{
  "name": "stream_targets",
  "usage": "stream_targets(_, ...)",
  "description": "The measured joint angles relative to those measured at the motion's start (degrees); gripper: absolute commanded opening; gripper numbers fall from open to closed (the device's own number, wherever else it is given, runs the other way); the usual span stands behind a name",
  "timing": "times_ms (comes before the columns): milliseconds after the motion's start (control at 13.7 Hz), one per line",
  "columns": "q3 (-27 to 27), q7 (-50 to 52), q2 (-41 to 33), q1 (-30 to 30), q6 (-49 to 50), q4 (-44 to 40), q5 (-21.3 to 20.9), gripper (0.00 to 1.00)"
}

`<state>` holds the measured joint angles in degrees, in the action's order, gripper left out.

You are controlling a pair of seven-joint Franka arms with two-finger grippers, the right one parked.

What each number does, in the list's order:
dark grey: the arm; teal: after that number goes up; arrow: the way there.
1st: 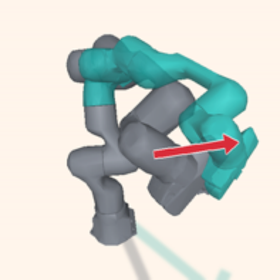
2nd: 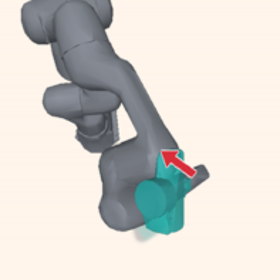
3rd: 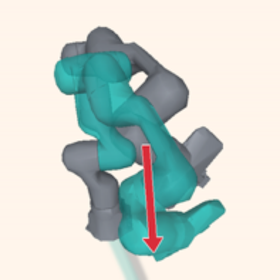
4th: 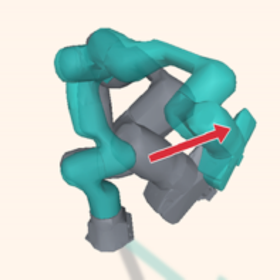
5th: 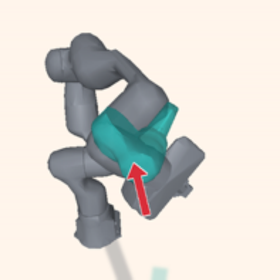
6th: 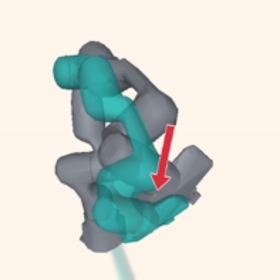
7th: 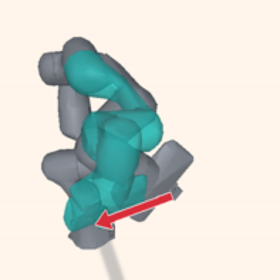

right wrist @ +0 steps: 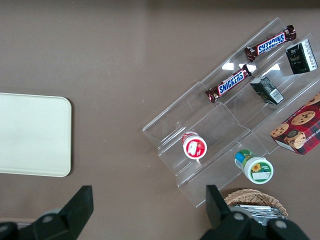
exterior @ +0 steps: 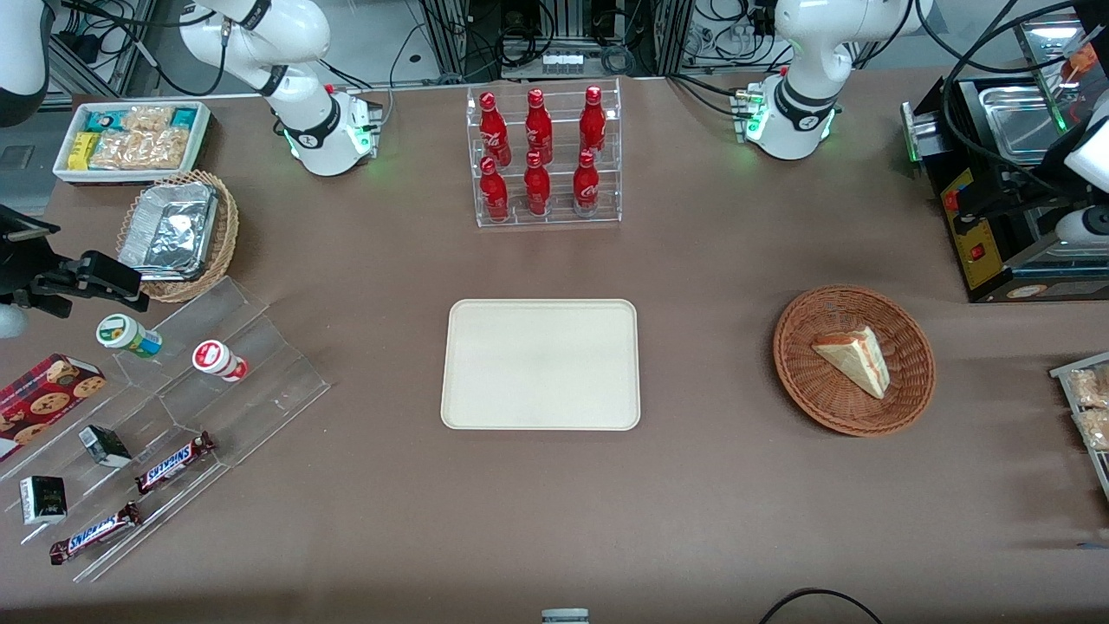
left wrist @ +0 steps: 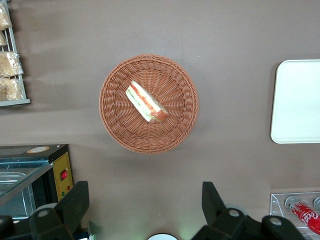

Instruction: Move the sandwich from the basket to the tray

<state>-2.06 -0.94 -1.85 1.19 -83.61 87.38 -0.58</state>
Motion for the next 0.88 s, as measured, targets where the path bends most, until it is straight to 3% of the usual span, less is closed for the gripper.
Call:
stream_targets(293, 0.6, -1.0, 0.5, 0.4, 0.2, 0.1, -0.1, 1.00)
stream_targets(512, 0.7, 2.4, 5.2, 1.2, -1.7, 0.9, -0.3, 1.00)
stream_targets(878, 0.3, 18.8, 11.8, 1.5, -20.6, 12.9, -0.3, 1.00)
